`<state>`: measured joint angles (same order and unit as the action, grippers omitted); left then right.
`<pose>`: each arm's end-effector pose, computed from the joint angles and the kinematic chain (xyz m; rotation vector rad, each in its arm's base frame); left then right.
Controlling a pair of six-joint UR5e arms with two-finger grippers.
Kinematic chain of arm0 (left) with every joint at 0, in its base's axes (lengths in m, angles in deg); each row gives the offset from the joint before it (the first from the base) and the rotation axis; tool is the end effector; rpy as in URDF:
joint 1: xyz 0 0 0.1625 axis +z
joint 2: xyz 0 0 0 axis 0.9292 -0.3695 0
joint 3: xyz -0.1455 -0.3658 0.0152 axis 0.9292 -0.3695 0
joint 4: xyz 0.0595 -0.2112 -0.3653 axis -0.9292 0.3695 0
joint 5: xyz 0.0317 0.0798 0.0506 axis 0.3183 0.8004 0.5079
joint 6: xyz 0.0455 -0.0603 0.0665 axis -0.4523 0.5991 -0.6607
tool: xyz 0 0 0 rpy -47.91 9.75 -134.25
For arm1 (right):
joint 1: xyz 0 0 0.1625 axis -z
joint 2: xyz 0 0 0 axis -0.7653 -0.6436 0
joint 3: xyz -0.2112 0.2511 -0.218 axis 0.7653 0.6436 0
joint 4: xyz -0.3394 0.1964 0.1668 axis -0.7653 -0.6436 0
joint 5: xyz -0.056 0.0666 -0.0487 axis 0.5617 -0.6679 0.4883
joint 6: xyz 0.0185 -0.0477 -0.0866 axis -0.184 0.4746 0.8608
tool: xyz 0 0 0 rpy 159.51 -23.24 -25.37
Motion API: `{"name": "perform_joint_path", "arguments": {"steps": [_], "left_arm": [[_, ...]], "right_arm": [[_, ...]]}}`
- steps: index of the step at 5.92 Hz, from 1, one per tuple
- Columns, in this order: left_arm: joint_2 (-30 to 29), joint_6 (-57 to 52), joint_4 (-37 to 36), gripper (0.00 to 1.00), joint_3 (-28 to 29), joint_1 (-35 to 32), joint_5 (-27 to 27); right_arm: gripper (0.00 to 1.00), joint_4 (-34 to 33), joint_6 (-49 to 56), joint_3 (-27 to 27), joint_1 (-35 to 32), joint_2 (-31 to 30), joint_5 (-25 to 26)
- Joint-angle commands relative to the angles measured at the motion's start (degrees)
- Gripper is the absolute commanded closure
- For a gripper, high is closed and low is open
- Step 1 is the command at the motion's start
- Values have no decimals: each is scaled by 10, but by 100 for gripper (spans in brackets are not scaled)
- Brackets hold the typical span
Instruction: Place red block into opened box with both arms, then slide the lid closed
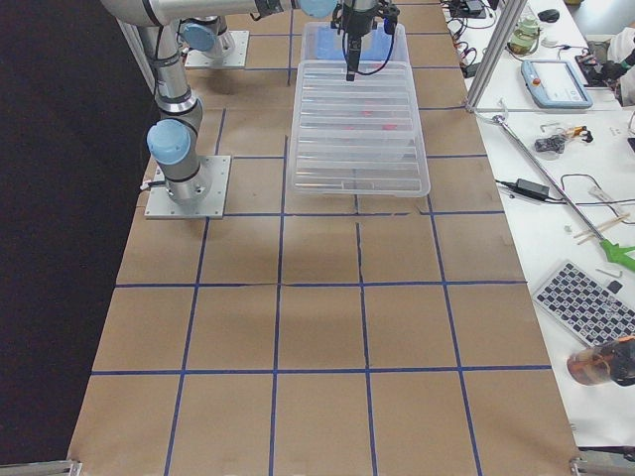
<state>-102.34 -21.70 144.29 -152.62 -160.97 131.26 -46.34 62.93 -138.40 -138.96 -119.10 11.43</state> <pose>-0.1755 -0.5729 0.3569 -1.9607 -2.1722 -0.0273 0.1209 -0.5321 0.4865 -0.1415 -3.1026 -0.0579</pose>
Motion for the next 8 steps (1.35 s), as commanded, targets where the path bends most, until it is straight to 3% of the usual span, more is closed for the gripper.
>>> {"name": "perform_joint_path", "arguments": {"steps": [1,3,4,6,7,8], "left_arm": [[20,1,138,2,87,1,12],[35,51,151,2,85,6,45],[72,98,150,2,81,8,103],[104,310,105,2,59,7,121],[102,374,96,2,56,6,119],[98,513,51,2,55,8,119]], "right_arm": [[0,2,1,0,24,-5,2],[0,3,9,0,63,-6,2],[0,1,71,-1,97,-6,22],[0,-7,206,-6,192,-1,26],[0,-10,245,-7,219,2,27],[0,-10,269,-16,243,12,42]]}}
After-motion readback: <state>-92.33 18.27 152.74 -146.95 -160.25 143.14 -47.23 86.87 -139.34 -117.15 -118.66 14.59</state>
